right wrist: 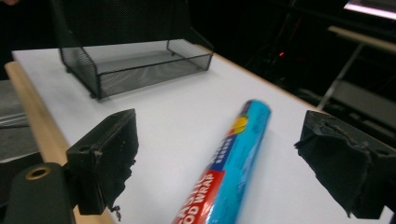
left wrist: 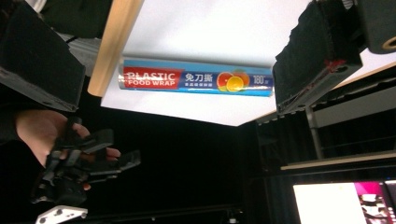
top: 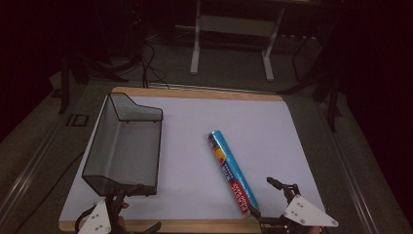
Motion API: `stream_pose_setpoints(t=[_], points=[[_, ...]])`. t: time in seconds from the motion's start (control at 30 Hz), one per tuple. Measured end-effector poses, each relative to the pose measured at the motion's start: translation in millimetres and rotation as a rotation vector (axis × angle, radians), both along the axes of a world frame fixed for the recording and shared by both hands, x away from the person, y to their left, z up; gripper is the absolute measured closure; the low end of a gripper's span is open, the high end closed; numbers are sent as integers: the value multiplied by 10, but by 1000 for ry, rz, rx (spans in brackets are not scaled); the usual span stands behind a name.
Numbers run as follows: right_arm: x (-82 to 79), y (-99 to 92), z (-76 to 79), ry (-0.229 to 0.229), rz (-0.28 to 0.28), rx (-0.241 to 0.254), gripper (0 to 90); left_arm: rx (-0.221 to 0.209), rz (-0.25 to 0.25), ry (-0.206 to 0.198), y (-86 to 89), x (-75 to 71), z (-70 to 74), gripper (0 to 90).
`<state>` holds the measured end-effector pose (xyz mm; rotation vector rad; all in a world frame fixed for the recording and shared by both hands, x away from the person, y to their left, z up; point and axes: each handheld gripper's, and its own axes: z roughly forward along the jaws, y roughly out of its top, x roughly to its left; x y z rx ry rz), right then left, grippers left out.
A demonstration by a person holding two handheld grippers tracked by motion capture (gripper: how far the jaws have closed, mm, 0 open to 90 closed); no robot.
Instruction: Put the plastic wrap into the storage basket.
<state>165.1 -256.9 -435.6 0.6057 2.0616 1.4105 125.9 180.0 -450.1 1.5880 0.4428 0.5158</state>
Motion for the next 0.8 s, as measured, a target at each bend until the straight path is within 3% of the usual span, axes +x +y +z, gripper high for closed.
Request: stream_pose_setpoints(t=[0.1, 0.23, 0.27, 0.43, 0.8], points=[[-11, 9, -8, -39, -33, -7, 115, 11, 11, -10, -6, 11, -7, 33], [-18, 5, -8, -46, -75, -1, 116, 3, 21, -13, 2, 25, -20, 33], [0, -15, -3, -38, -112, 4, 117, 3, 20, -14, 2, 27, -21, 32], [5, -14, 5, -17, -105, 16, 117, 1, 11, -17, -11, 25, -20, 33], [4, 175, 57, 1, -50, -36, 118, -15, -17, -23, -4, 34, -23, 32]])
